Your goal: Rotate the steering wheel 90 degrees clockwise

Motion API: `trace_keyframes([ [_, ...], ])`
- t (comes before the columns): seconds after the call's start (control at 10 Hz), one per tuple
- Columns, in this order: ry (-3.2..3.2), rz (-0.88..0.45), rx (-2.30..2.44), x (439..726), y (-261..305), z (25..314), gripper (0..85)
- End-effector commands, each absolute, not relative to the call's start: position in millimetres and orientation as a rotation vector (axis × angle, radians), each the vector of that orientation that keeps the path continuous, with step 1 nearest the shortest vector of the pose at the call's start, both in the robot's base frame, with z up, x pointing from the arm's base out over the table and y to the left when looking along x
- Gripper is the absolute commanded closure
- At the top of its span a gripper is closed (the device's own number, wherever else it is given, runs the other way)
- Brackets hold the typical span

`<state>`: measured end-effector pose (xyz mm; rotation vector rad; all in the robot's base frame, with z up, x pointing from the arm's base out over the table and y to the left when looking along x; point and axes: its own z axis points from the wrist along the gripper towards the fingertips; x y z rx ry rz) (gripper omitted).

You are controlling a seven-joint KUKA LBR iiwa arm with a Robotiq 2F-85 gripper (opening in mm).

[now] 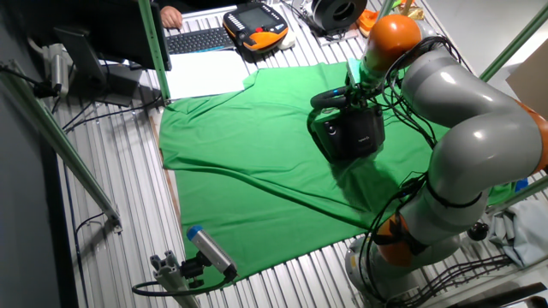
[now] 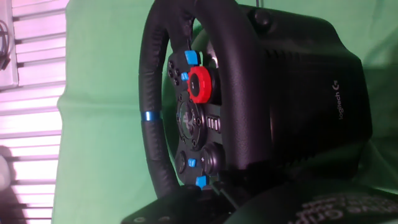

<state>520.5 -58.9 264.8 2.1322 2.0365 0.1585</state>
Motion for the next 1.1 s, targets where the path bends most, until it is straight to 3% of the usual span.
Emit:
trace_keyframes([
  [0.0, 2.027, 0.157, 2.131, 519.9, -57.6, 264.1, 68.0],
  [1.0, 1.961, 0.146, 2.146, 517.4, -37.6, 252.5, 68.0],
])
